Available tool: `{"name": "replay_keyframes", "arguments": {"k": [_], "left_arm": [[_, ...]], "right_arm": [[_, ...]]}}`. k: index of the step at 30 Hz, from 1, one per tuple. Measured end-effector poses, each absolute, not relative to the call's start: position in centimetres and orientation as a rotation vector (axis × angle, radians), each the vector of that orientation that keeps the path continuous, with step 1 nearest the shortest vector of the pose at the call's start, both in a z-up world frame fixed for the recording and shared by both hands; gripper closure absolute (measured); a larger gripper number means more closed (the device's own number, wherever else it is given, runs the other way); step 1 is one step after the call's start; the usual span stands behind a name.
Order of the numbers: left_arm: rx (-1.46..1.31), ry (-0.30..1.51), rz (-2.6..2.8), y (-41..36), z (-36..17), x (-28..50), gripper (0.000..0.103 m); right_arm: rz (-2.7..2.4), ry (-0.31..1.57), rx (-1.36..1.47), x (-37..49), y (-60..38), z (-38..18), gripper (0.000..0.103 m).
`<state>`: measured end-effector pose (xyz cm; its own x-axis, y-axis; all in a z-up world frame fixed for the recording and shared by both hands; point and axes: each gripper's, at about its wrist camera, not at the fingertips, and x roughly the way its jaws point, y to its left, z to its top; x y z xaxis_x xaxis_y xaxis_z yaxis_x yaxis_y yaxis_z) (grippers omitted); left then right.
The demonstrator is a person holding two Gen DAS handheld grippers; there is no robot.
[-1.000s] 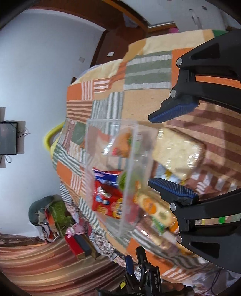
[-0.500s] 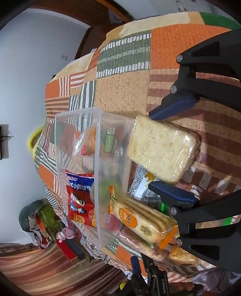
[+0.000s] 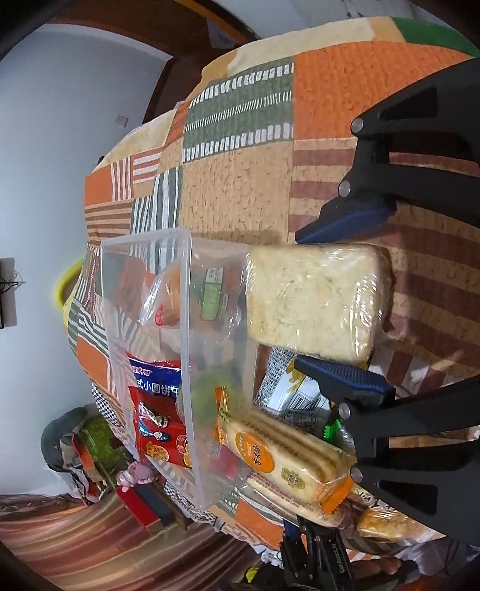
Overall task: Organize snacks
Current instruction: 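Grasp the tall white-labelled biscuit roll with the left tool while the right tool grasps the square cracker pack, then carry the biscuit roll and cracker pack into the clear box and open both tools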
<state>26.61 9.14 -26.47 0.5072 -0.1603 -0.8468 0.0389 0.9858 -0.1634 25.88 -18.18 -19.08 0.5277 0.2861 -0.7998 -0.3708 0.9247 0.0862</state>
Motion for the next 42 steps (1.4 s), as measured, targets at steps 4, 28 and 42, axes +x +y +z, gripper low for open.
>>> {"name": "replay_keyframes", "arguments": {"k": [4,28,42], "left_arm": [[-0.124,1.032,-0.097,9.5,-26.2,26.0,0.068],[-0.112,0.797,-0.126,8.5,-14.5,27.3,0.069],[-0.103,0.77,-0.222,3.1,-13.4,34.5,0.069]], "right_arm": [[0.385,0.927,-0.111,25.3,-19.0,-18.9,0.05],[0.389,0.747,-0.033,25.5,-19.8,-11.8,0.051],[0.409,0.696,-0.047,29.5,-17.6,-11.1,0.051]]}}
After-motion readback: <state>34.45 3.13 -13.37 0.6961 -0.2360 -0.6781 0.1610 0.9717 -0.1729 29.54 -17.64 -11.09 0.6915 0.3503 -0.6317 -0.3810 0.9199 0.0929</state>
